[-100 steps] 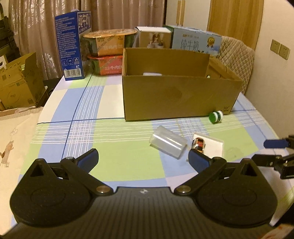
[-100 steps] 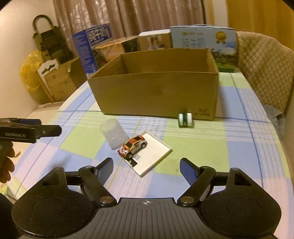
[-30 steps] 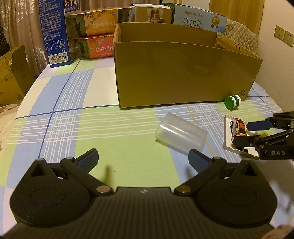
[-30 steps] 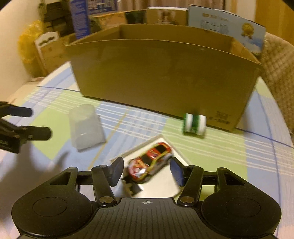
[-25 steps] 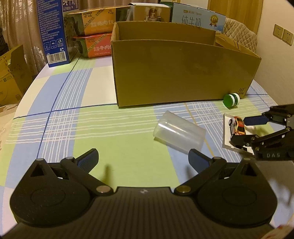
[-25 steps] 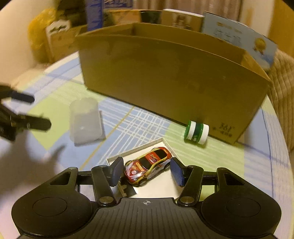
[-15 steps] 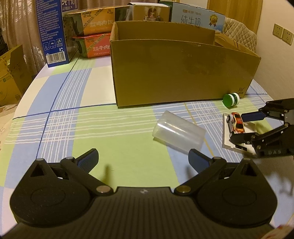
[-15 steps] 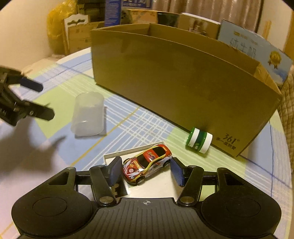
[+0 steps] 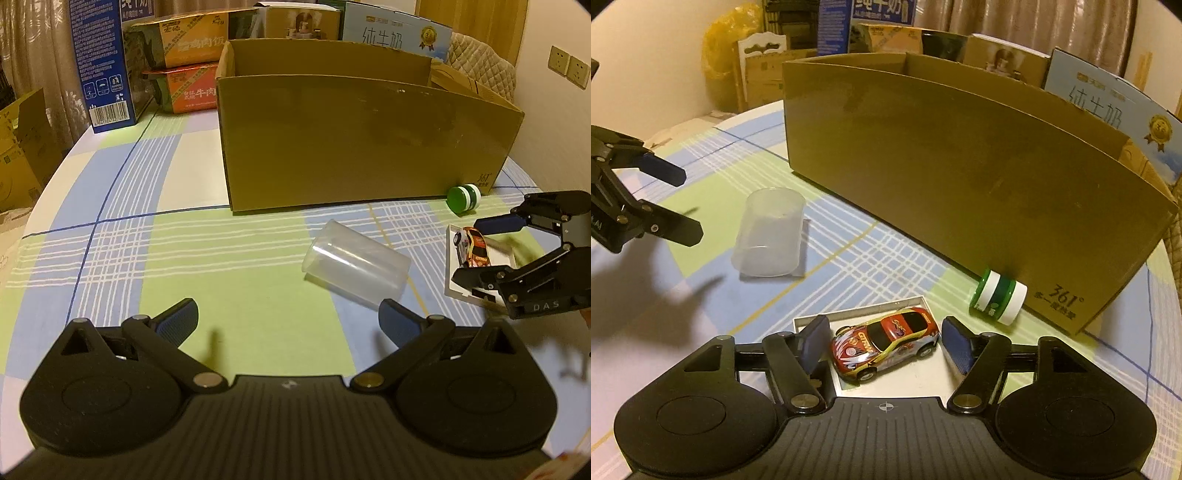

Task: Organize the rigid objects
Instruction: 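Close the right tool on the rim of the white tray, then lift the tray with the right tool while the left tool approaches the clear cup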

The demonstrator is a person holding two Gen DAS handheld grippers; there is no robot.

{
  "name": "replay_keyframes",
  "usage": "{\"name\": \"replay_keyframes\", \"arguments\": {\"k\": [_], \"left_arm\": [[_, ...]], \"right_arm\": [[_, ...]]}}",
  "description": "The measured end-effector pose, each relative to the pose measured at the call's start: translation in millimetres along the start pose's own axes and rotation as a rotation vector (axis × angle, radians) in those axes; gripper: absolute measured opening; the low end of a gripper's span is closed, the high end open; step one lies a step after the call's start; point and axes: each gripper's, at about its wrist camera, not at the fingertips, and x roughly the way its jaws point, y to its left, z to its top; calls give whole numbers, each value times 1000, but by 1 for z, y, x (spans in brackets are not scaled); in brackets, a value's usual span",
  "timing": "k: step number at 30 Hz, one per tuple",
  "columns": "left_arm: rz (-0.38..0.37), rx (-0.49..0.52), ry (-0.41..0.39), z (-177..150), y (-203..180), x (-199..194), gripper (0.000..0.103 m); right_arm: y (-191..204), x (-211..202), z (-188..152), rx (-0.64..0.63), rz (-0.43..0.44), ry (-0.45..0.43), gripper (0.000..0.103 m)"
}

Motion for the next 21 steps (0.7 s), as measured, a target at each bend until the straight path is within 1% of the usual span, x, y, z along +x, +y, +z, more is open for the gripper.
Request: {"name": "replay_keyframes", "arguments": {"k": [3,4,9,15,18,20,21], "left_arm": [[-4,5,-1,1,-1,0,102],[-3,6,0,1,-1,0,102],[-3,3,-4,2,-1,0,102],[-8,22,-10,3,-5,0,102],[-11,53,-11,3,-10,2,102],[-16,61,-11,3,-12,3,102],[-19,62,-12,3,-13,3,102]], "right_arm": [[-1,0,0,7,1,2,63],[0,0,1,15,3,3,61],[0,-5,3,71,21,6,60],[3,-18,4,158,-19,29,60],[3,-19,1,209,-59,70,60],[-2,-19,-2,253,-45,77,60],[-3,-19,-3,252,-39,76,60]]}}
